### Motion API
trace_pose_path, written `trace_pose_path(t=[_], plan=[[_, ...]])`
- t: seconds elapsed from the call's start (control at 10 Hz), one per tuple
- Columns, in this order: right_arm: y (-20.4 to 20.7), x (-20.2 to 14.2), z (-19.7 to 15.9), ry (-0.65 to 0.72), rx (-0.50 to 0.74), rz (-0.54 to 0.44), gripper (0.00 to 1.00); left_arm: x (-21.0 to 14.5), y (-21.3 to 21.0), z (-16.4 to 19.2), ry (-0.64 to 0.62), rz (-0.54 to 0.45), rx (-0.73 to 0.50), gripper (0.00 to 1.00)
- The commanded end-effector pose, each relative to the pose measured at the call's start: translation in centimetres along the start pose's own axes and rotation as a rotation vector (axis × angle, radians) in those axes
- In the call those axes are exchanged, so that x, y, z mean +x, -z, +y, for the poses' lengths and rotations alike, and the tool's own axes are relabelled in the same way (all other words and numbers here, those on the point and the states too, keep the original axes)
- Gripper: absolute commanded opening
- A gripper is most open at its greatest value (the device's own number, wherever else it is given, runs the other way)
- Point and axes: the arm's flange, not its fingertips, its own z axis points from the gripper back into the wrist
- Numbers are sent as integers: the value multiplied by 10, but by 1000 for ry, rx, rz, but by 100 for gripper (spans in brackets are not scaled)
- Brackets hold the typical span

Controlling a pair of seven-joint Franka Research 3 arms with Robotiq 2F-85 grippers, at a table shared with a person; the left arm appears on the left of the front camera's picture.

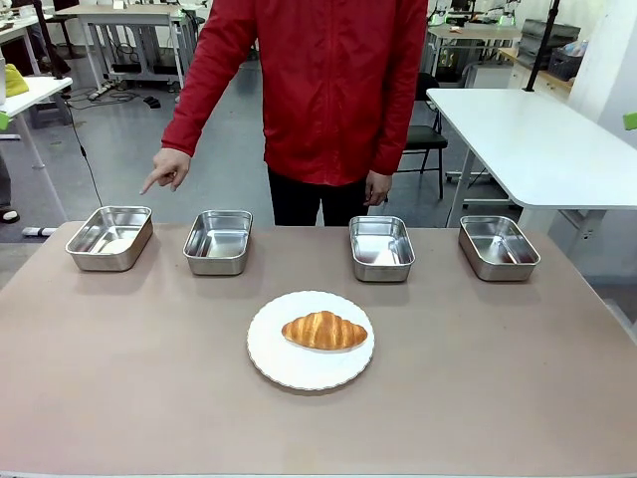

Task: Place the bread in the container.
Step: Place the Butter Roll into the Airtight Container indicated by the human.

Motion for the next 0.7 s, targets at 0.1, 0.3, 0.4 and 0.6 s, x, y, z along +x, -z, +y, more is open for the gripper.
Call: trace_pose_path(t=[0.1, 0.3, 0.4, 0.6], plan=[[-1, 1, 0, 0, -4, -4, 100, 0, -1, 0, 0, -3, 4, 100], [-1, 1, 0, 0, -4, -4, 100, 0, -1, 0, 0, -3, 4, 100], [-1, 1, 0, 0, -4, -4, 100, 0, 0, 0, 0, 0, 0, 100], [-1, 1, 0, 0, -4, -4, 100, 20, 9, -17, 15, 38, -74, 100]])
